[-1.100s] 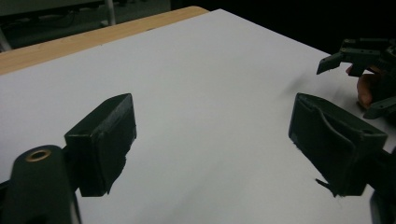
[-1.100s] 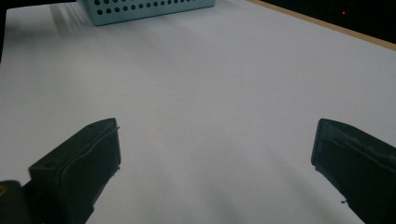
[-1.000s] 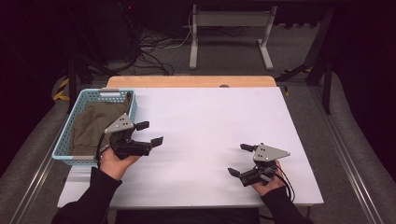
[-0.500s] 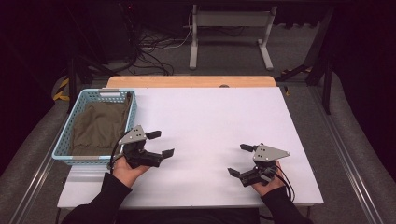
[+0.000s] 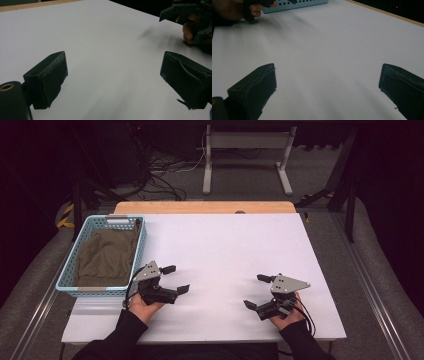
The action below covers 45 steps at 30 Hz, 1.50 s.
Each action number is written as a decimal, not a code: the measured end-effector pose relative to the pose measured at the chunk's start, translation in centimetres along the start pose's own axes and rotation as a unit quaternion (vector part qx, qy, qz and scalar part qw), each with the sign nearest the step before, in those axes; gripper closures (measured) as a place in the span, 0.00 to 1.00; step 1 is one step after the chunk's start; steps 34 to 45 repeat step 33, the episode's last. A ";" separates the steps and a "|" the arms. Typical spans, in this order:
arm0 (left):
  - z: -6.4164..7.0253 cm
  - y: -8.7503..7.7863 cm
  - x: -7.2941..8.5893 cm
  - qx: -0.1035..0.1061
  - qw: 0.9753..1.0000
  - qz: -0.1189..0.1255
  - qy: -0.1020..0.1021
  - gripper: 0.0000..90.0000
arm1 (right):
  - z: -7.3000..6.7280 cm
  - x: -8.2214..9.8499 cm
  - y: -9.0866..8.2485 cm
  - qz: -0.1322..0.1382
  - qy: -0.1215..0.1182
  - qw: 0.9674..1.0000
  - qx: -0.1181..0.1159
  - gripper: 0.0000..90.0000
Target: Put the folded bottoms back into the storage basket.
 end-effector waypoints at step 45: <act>0.0 0.7 0.4 0.006 1.000 -0.011 0.016 0.05 | -0.2 0.0 0.1 -0.003 -0.006 1.000 -0.001 0.02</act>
Point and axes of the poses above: each handheld gripper's, and its own axes: y roughly forward along the jaws, x roughly out of its underside, z roughly to its right, the point moved 10 cm from there along y, roughly forward along the jaws, and after that the axes turned 7 degrees about -z, right-handed, at the moved point
